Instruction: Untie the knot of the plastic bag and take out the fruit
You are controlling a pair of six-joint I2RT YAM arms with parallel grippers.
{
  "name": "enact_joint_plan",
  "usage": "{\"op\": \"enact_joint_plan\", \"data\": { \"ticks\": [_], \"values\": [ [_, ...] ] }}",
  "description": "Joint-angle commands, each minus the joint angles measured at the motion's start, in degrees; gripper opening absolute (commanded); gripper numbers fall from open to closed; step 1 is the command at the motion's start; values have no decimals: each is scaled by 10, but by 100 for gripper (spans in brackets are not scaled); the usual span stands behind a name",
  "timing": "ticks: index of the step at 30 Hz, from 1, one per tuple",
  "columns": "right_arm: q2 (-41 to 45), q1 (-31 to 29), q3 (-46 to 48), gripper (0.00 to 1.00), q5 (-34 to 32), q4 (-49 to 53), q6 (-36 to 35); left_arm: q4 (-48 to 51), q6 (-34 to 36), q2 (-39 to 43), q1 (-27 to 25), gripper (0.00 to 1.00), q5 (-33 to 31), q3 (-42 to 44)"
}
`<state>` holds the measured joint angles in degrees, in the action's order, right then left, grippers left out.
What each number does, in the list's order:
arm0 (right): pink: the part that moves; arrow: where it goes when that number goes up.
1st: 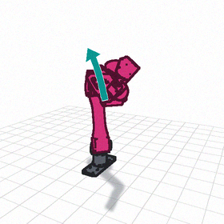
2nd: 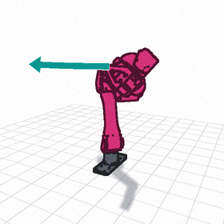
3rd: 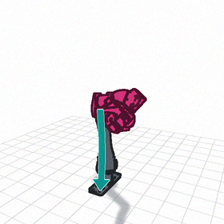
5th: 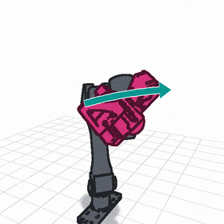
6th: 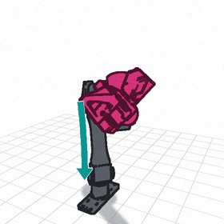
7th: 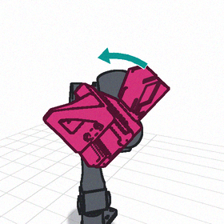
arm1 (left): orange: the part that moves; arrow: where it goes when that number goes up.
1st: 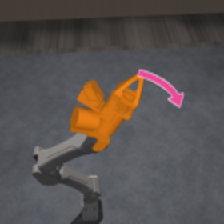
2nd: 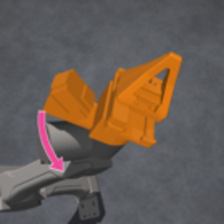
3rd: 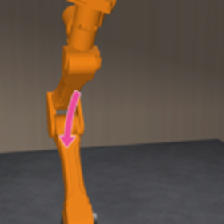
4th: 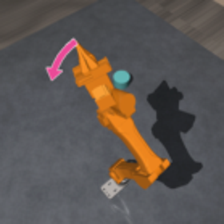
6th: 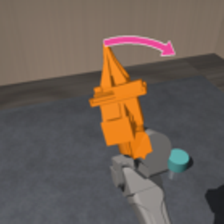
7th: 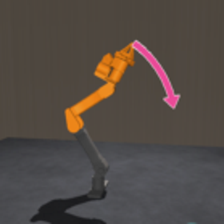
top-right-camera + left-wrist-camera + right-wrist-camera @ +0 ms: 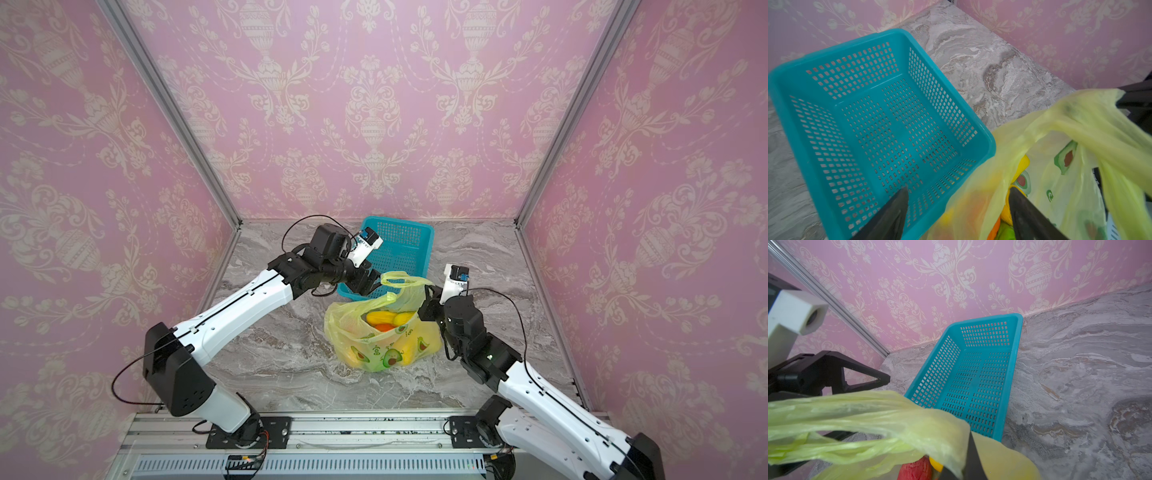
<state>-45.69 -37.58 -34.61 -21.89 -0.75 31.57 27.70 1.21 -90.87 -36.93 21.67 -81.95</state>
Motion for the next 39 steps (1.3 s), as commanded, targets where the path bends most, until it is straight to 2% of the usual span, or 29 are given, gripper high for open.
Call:
{"op": "enact_joint_plan", "data": {
  "ticks": [1, 4, 8, 13, 19, 22, 28, 30, 33, 34, 36, 39],
  "values": [
    [21, 10, 13, 0, -5, -6, 18, -30, 32, -1, -5, 81, 109, 21],
    [27, 13, 16, 0, 2, -10, 19, -40, 36, -10, -16, 82, 143, 28],
    [25, 14, 18, 0, 12, -17, 20, -30, 50, -35, -37, 84, 160, 18],
    [23, 15, 16, 0, 17, -16, 19, -50, 54, -53, -53, 88, 116, 25],
    [30, 15, 17, 0, 17, -14, 17, -43, 54, -86, -59, 88, 98, 15],
    [35, 16, 17, 0, 16, -12, 17, -30, 59, -100, -61, 75, 73, 6],
    [36, 17, 18, 0, 16, -10, 17, -13, 60, -111, -61, 30, 52, -12],
    [39, 17, 18, 0, 16, -11, 17, -22, 57, -99, -61, 23, 46, -5],
    [41, 18, 20, 0, 14, -10, 16, -41, 54, -75, -61, 23, 49, 13],
    [42, 19, 20, 0, 13, -9, 16, -47, 52, -65, -61, 25, 52, 18],
    [43, 19, 20, 0, 12, -9, 16, -61, 48, -44, -61, 36, 75, 34],
    [46, 20, 21, 0, 12, -9, 16, -71, 41, -20, -65, 60, 114, 44]
  ]
}}
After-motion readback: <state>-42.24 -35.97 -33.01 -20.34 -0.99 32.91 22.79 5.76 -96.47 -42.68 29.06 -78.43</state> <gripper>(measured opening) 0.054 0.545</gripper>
